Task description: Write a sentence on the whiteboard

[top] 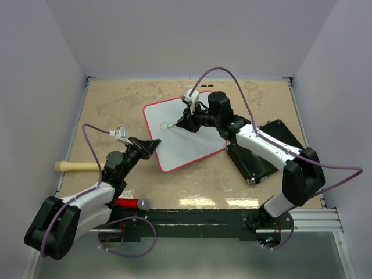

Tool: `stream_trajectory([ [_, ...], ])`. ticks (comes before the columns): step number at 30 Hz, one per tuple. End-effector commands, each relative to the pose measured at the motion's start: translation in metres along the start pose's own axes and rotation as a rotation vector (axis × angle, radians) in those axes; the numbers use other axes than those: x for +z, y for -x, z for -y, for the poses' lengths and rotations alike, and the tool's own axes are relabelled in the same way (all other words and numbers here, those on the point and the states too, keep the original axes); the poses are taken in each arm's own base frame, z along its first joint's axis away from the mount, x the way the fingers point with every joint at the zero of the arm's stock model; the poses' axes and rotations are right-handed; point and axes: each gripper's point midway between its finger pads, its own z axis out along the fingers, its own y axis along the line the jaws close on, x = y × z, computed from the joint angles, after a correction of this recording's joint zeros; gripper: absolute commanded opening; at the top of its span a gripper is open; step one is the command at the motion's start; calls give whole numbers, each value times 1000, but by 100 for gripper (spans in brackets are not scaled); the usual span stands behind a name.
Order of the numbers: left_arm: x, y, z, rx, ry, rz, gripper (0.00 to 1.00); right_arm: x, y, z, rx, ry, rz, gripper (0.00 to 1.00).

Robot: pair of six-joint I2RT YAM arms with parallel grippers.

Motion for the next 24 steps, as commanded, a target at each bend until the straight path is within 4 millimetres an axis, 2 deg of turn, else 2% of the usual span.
stream_trajectory([
  [1,-2,-13,-7,134,-6,-61,0,-12,32,16,-18,-45,79,0],
  [6,-3,-14,-8,133,-5,-64,0,-23,31,22,-20,-77,98,0],
  [15,-3,-13,-5,134,-15,-64,0,-11,21,32,7,-92,68,0],
  [24,-2,-14,-5,133,-19,-67,0,-11,8,25,7,-58,37,0],
])
